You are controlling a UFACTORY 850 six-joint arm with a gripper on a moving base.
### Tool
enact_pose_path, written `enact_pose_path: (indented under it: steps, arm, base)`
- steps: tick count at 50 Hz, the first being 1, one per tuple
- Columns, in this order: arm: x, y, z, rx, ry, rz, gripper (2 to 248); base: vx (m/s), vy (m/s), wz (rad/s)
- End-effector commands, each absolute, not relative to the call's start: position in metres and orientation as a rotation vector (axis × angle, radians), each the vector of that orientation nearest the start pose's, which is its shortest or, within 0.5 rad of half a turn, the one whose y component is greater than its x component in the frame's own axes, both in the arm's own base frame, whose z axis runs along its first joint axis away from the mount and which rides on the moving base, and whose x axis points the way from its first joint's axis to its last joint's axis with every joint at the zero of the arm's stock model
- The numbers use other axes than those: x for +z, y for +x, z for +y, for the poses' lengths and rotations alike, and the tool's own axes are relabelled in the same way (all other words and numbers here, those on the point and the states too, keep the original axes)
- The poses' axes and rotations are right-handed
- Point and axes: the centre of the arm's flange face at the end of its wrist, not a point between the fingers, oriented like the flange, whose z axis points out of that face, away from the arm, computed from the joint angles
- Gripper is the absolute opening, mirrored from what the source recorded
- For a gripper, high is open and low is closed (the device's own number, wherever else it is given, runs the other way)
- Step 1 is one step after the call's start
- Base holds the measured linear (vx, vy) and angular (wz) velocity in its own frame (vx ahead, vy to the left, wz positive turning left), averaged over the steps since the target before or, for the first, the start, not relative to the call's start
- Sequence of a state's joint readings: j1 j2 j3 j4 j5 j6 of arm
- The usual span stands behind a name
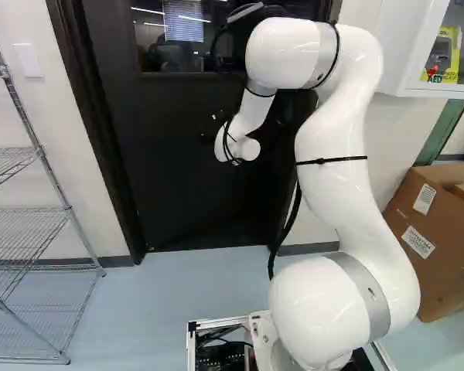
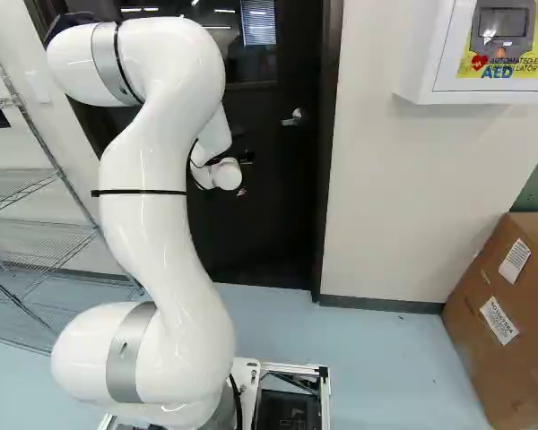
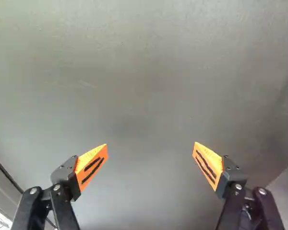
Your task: Open the door and move inside
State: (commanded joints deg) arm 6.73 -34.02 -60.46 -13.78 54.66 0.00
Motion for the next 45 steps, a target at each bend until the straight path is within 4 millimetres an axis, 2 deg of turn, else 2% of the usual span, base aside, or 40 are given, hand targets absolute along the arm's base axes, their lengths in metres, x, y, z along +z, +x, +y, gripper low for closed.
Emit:
enact_pose_path:
  steps: [25,45]
  arm:
    - [0.349,0.663,0.126,-1.961,-2.182,-0.527,247]
    - [0.343,0.69,0.146,-1.984,-2.138,-0.548,247]
  base:
    - [0.0,0.0,0.0]
    - [0.0,0.0,0.0]
